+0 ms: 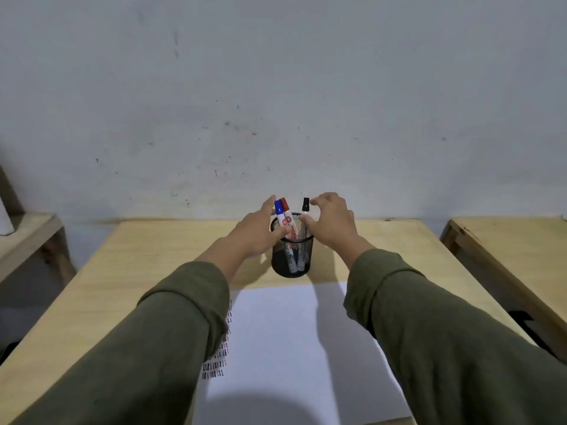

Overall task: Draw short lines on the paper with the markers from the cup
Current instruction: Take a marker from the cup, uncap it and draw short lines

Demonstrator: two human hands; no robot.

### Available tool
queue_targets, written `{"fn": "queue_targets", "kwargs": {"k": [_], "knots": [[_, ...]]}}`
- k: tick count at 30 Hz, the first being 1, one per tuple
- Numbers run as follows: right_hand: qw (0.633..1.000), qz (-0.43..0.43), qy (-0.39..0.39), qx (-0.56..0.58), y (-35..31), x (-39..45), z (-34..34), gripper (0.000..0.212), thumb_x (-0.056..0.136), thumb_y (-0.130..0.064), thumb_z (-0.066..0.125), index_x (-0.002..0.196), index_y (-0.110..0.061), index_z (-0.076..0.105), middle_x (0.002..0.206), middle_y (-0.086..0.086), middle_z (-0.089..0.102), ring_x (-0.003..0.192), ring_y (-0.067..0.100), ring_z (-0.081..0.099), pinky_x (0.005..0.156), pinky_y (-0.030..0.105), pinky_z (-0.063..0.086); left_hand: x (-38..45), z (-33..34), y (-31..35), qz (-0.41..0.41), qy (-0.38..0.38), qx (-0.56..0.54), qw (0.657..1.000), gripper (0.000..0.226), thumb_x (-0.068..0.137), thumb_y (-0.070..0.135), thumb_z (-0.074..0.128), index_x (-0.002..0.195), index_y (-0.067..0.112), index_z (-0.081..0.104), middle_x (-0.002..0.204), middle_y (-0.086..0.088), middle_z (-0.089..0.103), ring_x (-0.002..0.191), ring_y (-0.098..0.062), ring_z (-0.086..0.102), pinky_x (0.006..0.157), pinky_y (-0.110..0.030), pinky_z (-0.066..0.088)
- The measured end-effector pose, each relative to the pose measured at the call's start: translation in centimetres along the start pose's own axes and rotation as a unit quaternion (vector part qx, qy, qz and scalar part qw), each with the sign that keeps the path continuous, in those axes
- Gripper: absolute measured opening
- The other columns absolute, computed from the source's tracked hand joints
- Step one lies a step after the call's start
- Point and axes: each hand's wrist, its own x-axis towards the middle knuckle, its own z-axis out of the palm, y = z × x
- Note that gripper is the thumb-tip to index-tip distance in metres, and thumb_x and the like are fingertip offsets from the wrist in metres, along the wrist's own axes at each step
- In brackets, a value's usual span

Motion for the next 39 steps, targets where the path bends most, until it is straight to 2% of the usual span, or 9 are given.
{"fn": "queue_targets", "kwargs": {"k": [12, 16, 19, 22, 27, 30, 33, 37, 39], "knots": [[0.994, 0.044, 0.020, 0.096, -0.2, 0.5, 0.6, 0.030, 0.088, -0.028, 0.060, 0.111, -0.009, 0.061, 0.131, 0.011, 0.050, 0.123, 0.026, 0.046, 0.103, 0.043, 0.038, 0.0, 0.0, 0.4, -0.007, 0.004, -0.025, 1.000, 0.082, 0.089, 0.041, 0.053, 0.151, 0.019, 0.004, 0.149, -0.002, 0.042, 0.134, -0.029, 0.041, 0.104, -0.036, 0.032], [0.981, 0.052, 0.029, 0.183, -0.8, 0.4, -0.9, 0.031, 0.092, -0.024, 0.055, 0.116, -0.005, 0.058, 0.117, 0.011, 0.061, 0.109, 0.025, 0.055, 0.084, 0.027, 0.041, -0.1, -0.3, 0.4, -0.002, 0.010, 0.000, 1.000, 0.084, 0.088, 0.047, 0.051, 0.151, 0.017, 0.005, 0.152, -0.001, 0.036, 0.139, -0.027, 0.035, 0.111, -0.042, 0.030], [0.951, 0.043, 0.058, 0.301, -1.6, 0.4, -3.3, 0.023, 0.091, -0.021, 0.056, 0.110, -0.009, 0.058, 0.106, 0.007, 0.064, 0.096, 0.022, 0.058, 0.072, 0.025, 0.043, -0.1, -1.3, 1.0, -0.003, 0.065, 0.004, 0.998, 0.078, 0.089, 0.049, 0.047, 0.150, 0.016, 0.012, 0.154, -0.003, 0.032, 0.141, -0.025, 0.032, 0.112, -0.050, 0.029], [0.927, 0.012, 0.092, 0.364, -2.5, 0.2, -5.8, 0.013, 0.092, -0.022, 0.053, 0.103, -0.016, 0.057, 0.097, 0.004, 0.069, 0.096, 0.022, 0.063, 0.085, 0.033, 0.049, -0.4, -3.0, 2.8, 0.023, 0.169, -0.037, 0.985, 0.060, 0.094, 0.039, 0.043, 0.146, 0.016, 0.025, 0.150, -0.005, 0.038, 0.138, -0.025, 0.036, 0.112, -0.043, 0.031], [0.928, -0.043, 0.046, 0.369, -3.4, -2.2, -8.0, 0.022, 0.095, -0.022, 0.052, 0.111, -0.011, 0.061, 0.090, 0.006, 0.066, 0.067, 0.014, 0.064, 0.056, 0.010, 0.048, -1.6, -5.1, 6.2, 0.069, 0.250, -0.162, 0.952, 0.044, 0.095, 0.032, 0.045, 0.138, 0.022, 0.043, 0.135, 0.002, 0.056, 0.126, -0.014, 0.049, 0.095, -0.022, 0.032], [0.934, -0.059, 0.008, 0.352, -3.2, -3.9, -7.9, 0.021, 0.093, -0.024, 0.055, 0.109, -0.012, 0.065, 0.086, 0.004, 0.068, 0.058, 0.009, 0.062, 0.055, 0.015, 0.047, -2.3, -4.7, 7.3, 0.081, 0.206, -0.226, 0.949, 0.037, 0.094, 0.029, 0.050, 0.130, 0.024, 0.054, 0.127, 0.002, 0.062, 0.119, -0.013, 0.055, 0.087, -0.018, 0.040], [0.929, -0.060, -0.022, 0.365, -3.1, -5.5, -7.9, 0.019, 0.092, -0.023, 0.057, 0.106, -0.013, 0.066, 0.082, 0.003, 0.067, 0.053, 0.008, 0.060, 0.054, 0.016, 0.047, -3.0, -3.5, 7.7, 0.079, 0.178, -0.296, 0.935, 0.028, 0.091, 0.024, 0.054, 0.118, 0.024, 0.063, 0.117, -0.002, 0.068, 0.109, -0.015, 0.061, 0.062, -0.007, 0.048], [0.926, -0.007, -0.074, 0.369, -3.1, -7.1, -9.0, 0.020, 0.090, -0.035, 0.060, 0.100, -0.019, 0.066, 0.083, 0.003, 0.069, 0.056, 0.014, 0.059, 0.057, 0.022, 0.046, -4.0, -3.3, 8.1, 0.039, 0.208, -0.384, 0.899, 0.020, 0.090, 0.019, 0.056, 0.107, 0.019, 0.066, 0.097, 0.003, 0.069, 0.085, -0.011, 0.062, 0.050, -0.003, 0.046], [0.935, 0.020, -0.105, 0.338, -2.6, -7.7, -9.7, 0.025, 0.087, -0.042, 0.060, 0.101, -0.022, 0.066, 0.086, 0.002, 0.070, 0.058, 0.013, 0.061, 0.061, 0.025, 0.047, -4.2, -3.7, 8.1, 0.006, 0.238, -0.430, 0.871, 0.019, 0.090, 0.018, 0.056, 0.107, 0.017, 0.066, 0.093, 0.005, 0.067, 0.083, -0.009, 0.062, 0.055, -0.008, 0.046]]}}
